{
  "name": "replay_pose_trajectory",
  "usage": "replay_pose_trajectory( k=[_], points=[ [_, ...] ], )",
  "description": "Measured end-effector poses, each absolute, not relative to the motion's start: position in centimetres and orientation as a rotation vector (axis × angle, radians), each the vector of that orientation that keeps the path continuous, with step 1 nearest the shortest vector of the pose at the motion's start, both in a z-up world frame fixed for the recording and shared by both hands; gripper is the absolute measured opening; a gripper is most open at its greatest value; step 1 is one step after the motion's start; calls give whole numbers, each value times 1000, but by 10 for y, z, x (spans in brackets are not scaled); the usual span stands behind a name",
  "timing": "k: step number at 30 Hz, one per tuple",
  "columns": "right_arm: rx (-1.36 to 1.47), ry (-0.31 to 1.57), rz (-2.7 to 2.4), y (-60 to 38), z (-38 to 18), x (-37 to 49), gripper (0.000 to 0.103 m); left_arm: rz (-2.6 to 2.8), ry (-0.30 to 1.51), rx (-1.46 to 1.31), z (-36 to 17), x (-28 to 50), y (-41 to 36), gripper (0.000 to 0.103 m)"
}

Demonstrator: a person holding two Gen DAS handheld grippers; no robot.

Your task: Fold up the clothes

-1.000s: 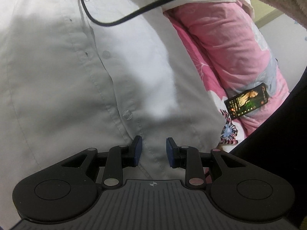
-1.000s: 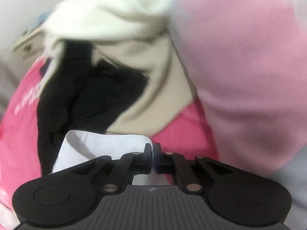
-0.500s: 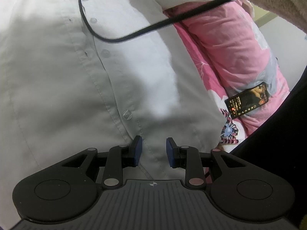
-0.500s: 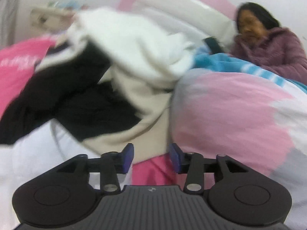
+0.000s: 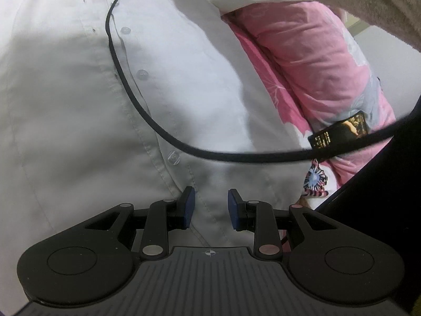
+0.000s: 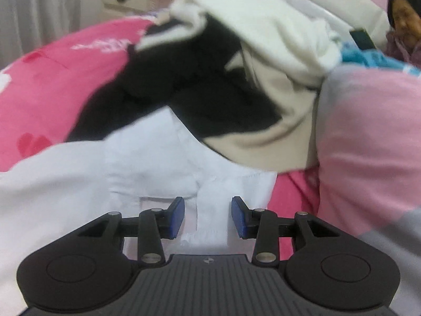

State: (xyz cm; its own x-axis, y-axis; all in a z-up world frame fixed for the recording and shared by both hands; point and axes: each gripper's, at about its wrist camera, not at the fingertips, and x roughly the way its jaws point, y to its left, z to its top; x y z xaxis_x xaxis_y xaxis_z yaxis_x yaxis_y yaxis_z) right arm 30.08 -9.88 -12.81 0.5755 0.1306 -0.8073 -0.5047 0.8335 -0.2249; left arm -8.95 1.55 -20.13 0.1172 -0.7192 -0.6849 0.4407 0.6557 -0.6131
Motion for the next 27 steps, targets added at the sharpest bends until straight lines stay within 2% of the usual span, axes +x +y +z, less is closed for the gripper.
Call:
replay_pose_trajectory(
  k=[4,7,11,20,27],
  points=[
    [-476,926,374,-101,-141,307,38,-864,1177,-292,-202,-90,14,27],
    [-454,937,356,-106,-146,309,19,-866,1178,-295,-203,-90,13,27],
    [-397,913,363,-116,-141,305,4,-869,1178,-300,-204,-91,14,27],
    [-66,760,461,-153,-95,284,3,-877,1175,-301,-204,-90,15,27],
    [5,767,495,-128,-114,301,3,-872,1175,-302,-203,-92,16,27]
  ],
)
